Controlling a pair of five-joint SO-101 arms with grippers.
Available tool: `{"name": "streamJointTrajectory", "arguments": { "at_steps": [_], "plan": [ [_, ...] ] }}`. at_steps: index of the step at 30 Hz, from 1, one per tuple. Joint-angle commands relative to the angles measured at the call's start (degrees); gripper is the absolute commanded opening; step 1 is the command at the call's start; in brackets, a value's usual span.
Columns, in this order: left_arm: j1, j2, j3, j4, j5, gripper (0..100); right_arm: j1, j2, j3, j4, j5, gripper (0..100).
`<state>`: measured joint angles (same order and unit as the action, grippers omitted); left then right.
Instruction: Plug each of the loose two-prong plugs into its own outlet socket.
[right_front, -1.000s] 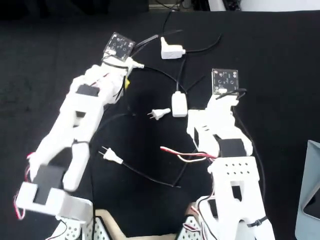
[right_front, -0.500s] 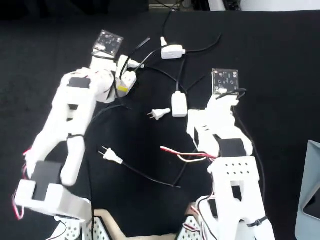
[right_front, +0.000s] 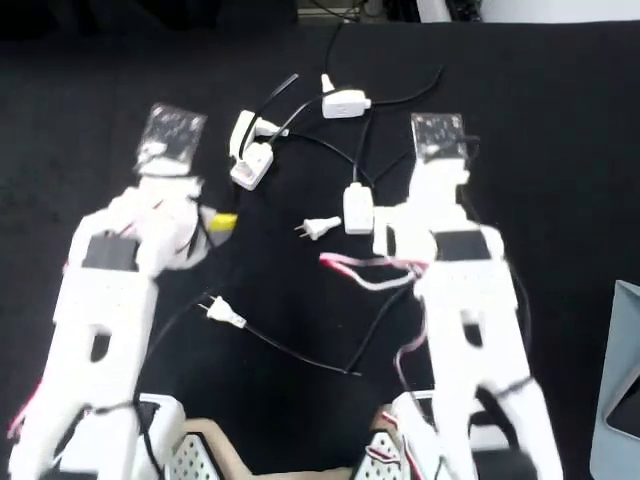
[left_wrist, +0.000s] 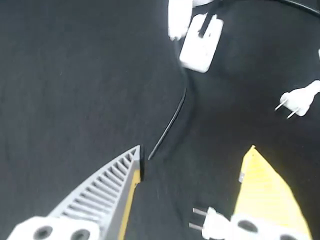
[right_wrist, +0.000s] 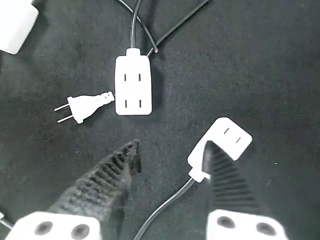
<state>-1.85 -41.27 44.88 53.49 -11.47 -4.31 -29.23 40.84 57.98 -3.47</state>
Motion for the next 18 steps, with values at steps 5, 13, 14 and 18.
{"name": "streamJointTrajectory", "arguments": {
  "at_steps": [5, 13, 14, 18],
  "plan": [
    [-5.4, -18.2, 16.5, 0.4, 2.7, 31, -6.6, 16.3, -13.4, -2.5, -1.6, 23.0],
    [-10.0, -29.5, 29.8, -6.5, 7.2, 31, -6.9, 34.8, -24.8, -6.1, -3.2, 23.4],
    [-10.2, -30.7, 30.7, -6.5, 7.1, 31, -6.9, 36.7, -26.2, -6.2, -3.2, 23.4],
    [-10.2, -35.4, 34.2, -6.4, 7.0, 31, -6.3, 42.9, -30.5, -6.2, -3.2, 23.4]
  ]
}}
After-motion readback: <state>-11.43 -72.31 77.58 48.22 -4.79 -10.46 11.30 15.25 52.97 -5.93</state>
